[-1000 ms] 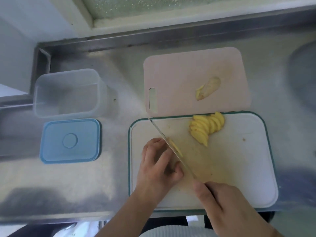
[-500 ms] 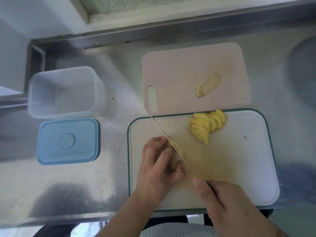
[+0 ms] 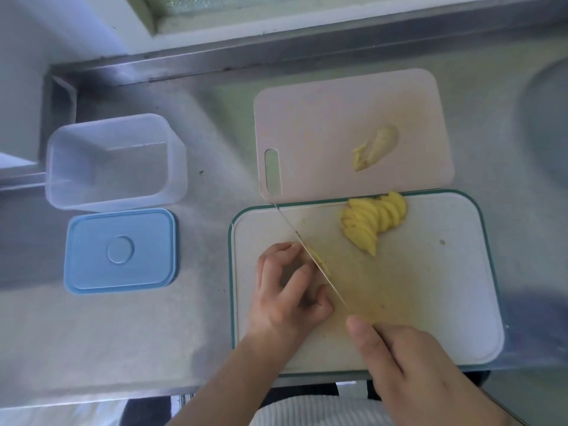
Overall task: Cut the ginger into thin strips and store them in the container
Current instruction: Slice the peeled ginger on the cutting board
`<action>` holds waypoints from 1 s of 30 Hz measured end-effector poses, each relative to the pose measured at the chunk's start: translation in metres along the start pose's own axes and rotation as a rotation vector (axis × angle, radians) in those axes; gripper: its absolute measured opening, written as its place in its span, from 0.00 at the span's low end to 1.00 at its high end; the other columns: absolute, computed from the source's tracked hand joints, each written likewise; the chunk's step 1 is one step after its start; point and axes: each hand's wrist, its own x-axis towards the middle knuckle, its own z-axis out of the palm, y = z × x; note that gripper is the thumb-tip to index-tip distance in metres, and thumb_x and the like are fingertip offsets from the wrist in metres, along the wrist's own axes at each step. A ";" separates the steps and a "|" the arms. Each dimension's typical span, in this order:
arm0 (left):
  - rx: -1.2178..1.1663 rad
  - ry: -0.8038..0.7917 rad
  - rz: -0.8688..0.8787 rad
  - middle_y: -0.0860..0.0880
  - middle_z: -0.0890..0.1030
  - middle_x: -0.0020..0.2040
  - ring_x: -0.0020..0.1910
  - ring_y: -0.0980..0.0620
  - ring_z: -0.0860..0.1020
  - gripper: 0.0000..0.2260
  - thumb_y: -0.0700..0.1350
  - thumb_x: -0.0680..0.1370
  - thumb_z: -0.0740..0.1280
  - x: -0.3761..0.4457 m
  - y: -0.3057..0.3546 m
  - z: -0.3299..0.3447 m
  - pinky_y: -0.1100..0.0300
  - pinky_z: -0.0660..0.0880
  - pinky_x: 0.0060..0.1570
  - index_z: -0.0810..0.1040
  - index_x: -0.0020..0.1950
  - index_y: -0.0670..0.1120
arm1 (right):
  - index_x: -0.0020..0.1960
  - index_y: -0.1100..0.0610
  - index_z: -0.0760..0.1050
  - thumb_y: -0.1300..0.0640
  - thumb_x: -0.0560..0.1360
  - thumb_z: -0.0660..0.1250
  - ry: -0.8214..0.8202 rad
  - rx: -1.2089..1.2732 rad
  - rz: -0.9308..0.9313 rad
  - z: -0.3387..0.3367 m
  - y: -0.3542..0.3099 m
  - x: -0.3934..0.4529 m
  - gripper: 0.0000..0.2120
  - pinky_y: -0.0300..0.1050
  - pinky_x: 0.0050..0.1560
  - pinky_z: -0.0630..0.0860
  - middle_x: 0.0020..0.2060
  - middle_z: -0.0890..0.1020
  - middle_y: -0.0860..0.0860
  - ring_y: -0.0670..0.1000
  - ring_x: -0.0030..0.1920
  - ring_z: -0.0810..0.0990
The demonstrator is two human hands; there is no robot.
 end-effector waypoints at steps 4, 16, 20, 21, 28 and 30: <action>-0.002 -0.008 0.006 0.45 0.71 0.57 0.56 0.34 0.77 0.20 0.34 0.63 0.80 -0.001 -0.002 0.001 0.45 0.77 0.52 0.75 0.48 0.44 | 0.32 0.39 0.70 0.19 0.59 0.36 0.019 0.004 -0.033 0.001 -0.001 0.001 0.33 0.38 0.34 0.68 0.26 0.75 0.42 0.44 0.31 0.74; 0.001 0.001 0.003 0.46 0.72 0.57 0.54 0.44 0.72 0.19 0.35 0.63 0.79 -0.003 -0.004 0.002 0.60 0.72 0.55 0.72 0.44 0.45 | 0.30 0.40 0.72 0.25 0.68 0.37 -0.079 -0.016 -0.064 -0.003 -0.006 0.016 0.31 0.38 0.31 0.65 0.21 0.72 0.46 0.48 0.27 0.70; 0.016 0.023 0.007 0.45 0.73 0.55 0.53 0.42 0.73 0.08 0.43 0.77 0.74 -0.001 -0.001 0.003 0.58 0.73 0.54 0.78 0.42 0.43 | 0.41 0.58 0.79 0.23 0.66 0.35 -0.055 -0.070 -0.112 0.008 -0.006 0.031 0.47 0.43 0.38 0.75 0.26 0.78 0.49 0.48 0.31 0.77; 0.033 0.034 0.010 0.46 0.73 0.55 0.51 0.41 0.75 0.13 0.47 0.81 0.70 0.000 0.000 0.002 0.57 0.73 0.53 0.81 0.40 0.41 | 0.41 0.59 0.78 0.23 0.65 0.34 -0.046 -0.080 -0.124 0.011 -0.006 0.033 0.48 0.44 0.38 0.76 0.27 0.78 0.51 0.48 0.31 0.77; 0.020 -0.032 0.015 0.45 0.72 0.57 0.54 0.42 0.73 0.19 0.36 0.62 0.81 -0.001 -0.008 0.003 0.60 0.74 0.54 0.73 0.43 0.45 | 0.27 0.51 0.68 0.14 0.52 0.35 -0.106 0.021 0.056 -0.001 0.002 0.007 0.43 0.30 0.28 0.66 0.22 0.74 0.45 0.43 0.23 0.71; 0.014 -0.035 0.019 0.45 0.71 0.57 0.56 0.43 0.72 0.20 0.37 0.63 0.80 -0.001 -0.006 0.003 0.60 0.74 0.54 0.72 0.45 0.46 | 0.27 0.51 0.67 0.20 0.63 0.39 -0.068 -0.011 -0.027 0.002 0.000 0.019 0.38 0.35 0.30 0.65 0.22 0.71 0.50 0.46 0.25 0.69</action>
